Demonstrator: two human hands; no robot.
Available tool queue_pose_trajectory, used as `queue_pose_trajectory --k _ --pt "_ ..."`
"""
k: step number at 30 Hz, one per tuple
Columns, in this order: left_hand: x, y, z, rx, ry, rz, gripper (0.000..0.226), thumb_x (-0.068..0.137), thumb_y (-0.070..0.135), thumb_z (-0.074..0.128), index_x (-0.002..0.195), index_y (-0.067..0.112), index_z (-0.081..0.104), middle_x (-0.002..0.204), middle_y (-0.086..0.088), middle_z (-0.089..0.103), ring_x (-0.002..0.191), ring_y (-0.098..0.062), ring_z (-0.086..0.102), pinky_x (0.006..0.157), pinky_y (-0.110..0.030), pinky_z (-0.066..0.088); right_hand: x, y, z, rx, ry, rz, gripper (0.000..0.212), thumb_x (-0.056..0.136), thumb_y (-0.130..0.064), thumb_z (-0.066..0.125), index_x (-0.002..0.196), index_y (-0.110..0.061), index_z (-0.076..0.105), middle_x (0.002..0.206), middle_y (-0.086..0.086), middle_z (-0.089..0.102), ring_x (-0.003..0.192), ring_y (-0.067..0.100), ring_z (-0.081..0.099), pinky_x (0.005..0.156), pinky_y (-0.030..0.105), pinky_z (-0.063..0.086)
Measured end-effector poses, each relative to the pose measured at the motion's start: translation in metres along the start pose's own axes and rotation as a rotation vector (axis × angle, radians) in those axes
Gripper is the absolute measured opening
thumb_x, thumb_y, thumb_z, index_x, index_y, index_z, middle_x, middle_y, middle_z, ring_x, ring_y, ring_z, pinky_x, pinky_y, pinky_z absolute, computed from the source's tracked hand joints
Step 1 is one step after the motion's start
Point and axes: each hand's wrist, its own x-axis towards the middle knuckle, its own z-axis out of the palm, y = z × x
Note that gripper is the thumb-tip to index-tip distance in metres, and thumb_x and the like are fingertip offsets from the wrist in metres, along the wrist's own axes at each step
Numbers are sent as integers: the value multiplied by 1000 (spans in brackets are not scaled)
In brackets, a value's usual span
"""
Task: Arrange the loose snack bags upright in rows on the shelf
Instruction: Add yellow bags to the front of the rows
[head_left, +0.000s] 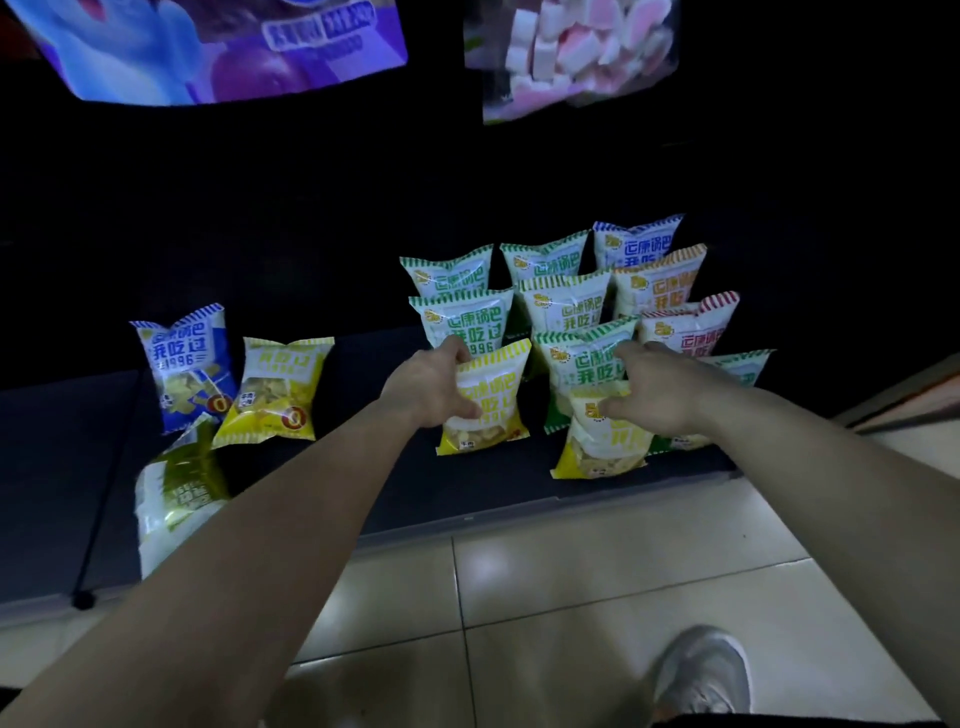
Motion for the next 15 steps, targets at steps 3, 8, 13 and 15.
queue_pose_trajectory --k 3,8,13,15 --pt "8 -2 3 39 35 -13 80 71 46 83 139 31 43 127 -2 58 105 -24 58 81 -42 54 6 -2 -2 73 41 -15 89 92 -54 58 157 -17 12 161 9 24 138 31 38 104 44 43" --pt "8 -2 4 103 102 32 82 75 48 79 145 29 42 138 0 49 127 -25 46 95 -46 49 14 -11 -3 62 69 -27 86 93 -55 55 157 -19 12 160 8 25 139 32 38 103 47 43" --pt "8 8 1 110 105 41 78 77 42 80 144 29 42 136 1 53 124 -24 49 90 -46 52 13 -18 -4 57 83 -48 81 95 -52 54 157 -20 13 161 8 25 142 31 33 108 50 38" --pt "8 10 2 137 103 33 77 79 43 78 145 29 41 136 1 53 124 -25 48 90 -46 51 12 -18 -3 32 78 -45 81 95 -52 53 157 -20 13 159 9 27 141 32 35 106 51 39"
